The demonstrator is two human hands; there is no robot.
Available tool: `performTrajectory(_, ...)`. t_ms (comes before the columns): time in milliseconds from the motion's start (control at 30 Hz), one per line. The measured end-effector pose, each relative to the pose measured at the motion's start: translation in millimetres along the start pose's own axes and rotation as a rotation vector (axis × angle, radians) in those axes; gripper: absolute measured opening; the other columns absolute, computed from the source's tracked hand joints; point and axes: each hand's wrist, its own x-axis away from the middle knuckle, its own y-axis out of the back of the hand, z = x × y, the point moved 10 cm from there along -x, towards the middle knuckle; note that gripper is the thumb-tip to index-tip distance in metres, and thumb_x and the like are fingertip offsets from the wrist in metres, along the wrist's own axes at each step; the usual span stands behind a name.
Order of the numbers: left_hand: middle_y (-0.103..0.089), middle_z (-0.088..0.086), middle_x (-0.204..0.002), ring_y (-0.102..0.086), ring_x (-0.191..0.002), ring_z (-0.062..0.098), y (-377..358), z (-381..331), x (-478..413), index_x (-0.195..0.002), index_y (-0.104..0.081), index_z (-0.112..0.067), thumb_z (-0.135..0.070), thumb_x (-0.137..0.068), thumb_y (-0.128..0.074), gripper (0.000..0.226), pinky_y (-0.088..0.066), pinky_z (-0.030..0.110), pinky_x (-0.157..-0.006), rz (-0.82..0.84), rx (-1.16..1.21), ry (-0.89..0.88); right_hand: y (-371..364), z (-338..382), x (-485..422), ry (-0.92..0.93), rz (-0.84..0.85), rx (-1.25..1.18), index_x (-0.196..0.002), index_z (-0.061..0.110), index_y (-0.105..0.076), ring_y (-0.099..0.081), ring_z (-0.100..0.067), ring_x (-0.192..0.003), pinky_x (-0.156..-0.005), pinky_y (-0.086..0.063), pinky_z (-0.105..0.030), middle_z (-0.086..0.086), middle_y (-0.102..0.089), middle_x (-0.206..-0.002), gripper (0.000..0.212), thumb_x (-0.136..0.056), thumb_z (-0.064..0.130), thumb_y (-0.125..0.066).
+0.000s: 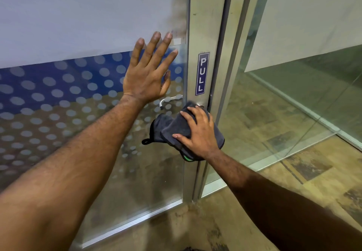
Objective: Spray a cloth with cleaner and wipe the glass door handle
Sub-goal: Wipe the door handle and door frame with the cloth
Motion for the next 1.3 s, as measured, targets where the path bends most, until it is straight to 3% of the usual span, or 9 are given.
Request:
performTrajectory(100,-0.029,0.014,-0.163,-0.027,-0.149,0.036,2.4,0.0,0.2,-0.157,-0.032,-0.018,-0.035,-0.098,-0.042,0.061,-0.012,0.053,-0.119,-0.028,-0.001,0.002,-8.3,29.9,-10.7,0.018,-0.009,0.163,-0.135,0.021,-0.052,-0.050,-0.028,-0.125,-0.106,-0.035,-0.053,-0.003,-0.055,-0.135,0.069,-0.085,0.070,-0.051)
performTrajectory(300,-0.030,0.015,-0.162,-0.028,-0.149,0.036,3.0,-2.2,-1.7,-0.156,-0.034,-0.018,-0.035,-0.097,-0.044,0.062,-0.010,0.053,-0.120,-0.028,0.002,-0.012,-17.5,62.9,-22.5,-0.024,-0.017,0.310,-0.129,0.012,-0.050,-0.057,-0.029,-0.102,-0.089,-0.047,-0.048,-0.009,-0.059,-0.117,0.071,-0.075,0.050,-0.075)
performTrajectory(467,-0.028,0.015,-0.163,-0.026,-0.149,0.036,3.0,-1.5,-0.2,-0.157,-0.031,-0.018,-0.035,-0.098,-0.041,0.062,-0.008,0.052,-0.120,-0.024,0.019,-0.007,-17.5,61.0,-2.3,0.346,-0.042,0.220,-0.149,0.015,-0.041,-0.053,-0.031,-0.120,-0.095,-0.044,-0.046,-0.009,-0.050,-0.146,0.079,-0.076,0.014,-0.070)
performTrajectory(567,-0.027,0.015,-0.163,-0.025,-0.150,0.036,2.1,-0.2,-0.1,-0.157,-0.031,-0.018,-0.036,-0.098,-0.042,0.062,-0.008,0.052,-0.121,-0.015,0.027,-0.003,-14.2,48.1,10.7,0.479,0.005,0.206,-0.152,0.027,-0.035,-0.042,-0.033,-0.138,-0.109,-0.033,-0.057,-0.009,-0.040,-0.156,0.078,-0.078,0.019,-0.061)
performTrajectory(633,-0.028,0.015,-0.163,-0.026,-0.150,0.036,2.9,1.3,0.5,-0.156,-0.032,-0.018,-0.036,-0.098,-0.044,0.062,-0.008,0.052,-0.120,-0.016,0.019,0.003,-8.2,24.8,7.8,0.351,0.000,0.174,-0.151,0.031,-0.038,-0.039,-0.033,-0.142,-0.112,-0.024,-0.067,-0.010,-0.042,-0.154,0.074,-0.080,0.031,-0.060)
performTrajectory(733,-0.030,0.015,-0.162,-0.027,-0.149,0.036,3.3,0.1,0.5,-0.156,-0.033,-0.018,-0.036,-0.098,-0.045,0.062,-0.009,0.052,-0.120,-0.019,0.012,-0.001,-0.2,-0.4,-0.7,0.118,-0.004,0.069,-0.138,0.024,-0.055,-0.048,-0.033,-0.129,-0.108,-0.032,-0.062,-0.011,-0.054,-0.136,0.065,-0.078,0.048,-0.065)
performTrajectory(967,-0.032,0.014,-0.161,-0.030,-0.148,0.036,3.9,-1.2,0.0,-0.154,-0.037,-0.018,-0.034,-0.098,-0.043,0.059,-0.014,0.053,-0.120,-0.031,0.004,0.011,-9.6,30.3,-17.7,0.048,0.066,0.224,-0.113,0.016,-0.061,-0.061,-0.027,-0.096,-0.094,-0.043,-0.049,-0.003,-0.064,-0.102,0.055,-0.070,0.049,-0.074)
performTrajectory(1133,-0.031,0.015,-0.162,-0.028,-0.149,0.037,0.7,0.7,-0.5,-0.156,-0.034,-0.018,-0.034,-0.098,-0.042,0.060,-0.014,0.054,-0.119,-0.019,0.022,0.019,-23.0,73.4,-16.6,0.077,0.007,0.255,-0.133,0.011,-0.053,-0.060,-0.028,-0.101,-0.093,-0.048,-0.050,-0.009,-0.061,-0.118,0.072,-0.068,0.024,-0.081)
performTrajectory(1300,-0.031,0.015,-0.161,-0.029,-0.149,0.037,0.9,0.3,0.3,-0.156,-0.034,-0.018,-0.035,-0.099,-0.042,0.060,-0.012,0.053,-0.120,-0.033,0.021,0.013,-18.8,65.0,-2.7,0.367,-0.032,0.295,-0.144,0.012,-0.049,-0.061,-0.032,-0.110,-0.091,-0.049,-0.048,-0.014,-0.060,-0.135,0.073,-0.074,0.010,-0.072)
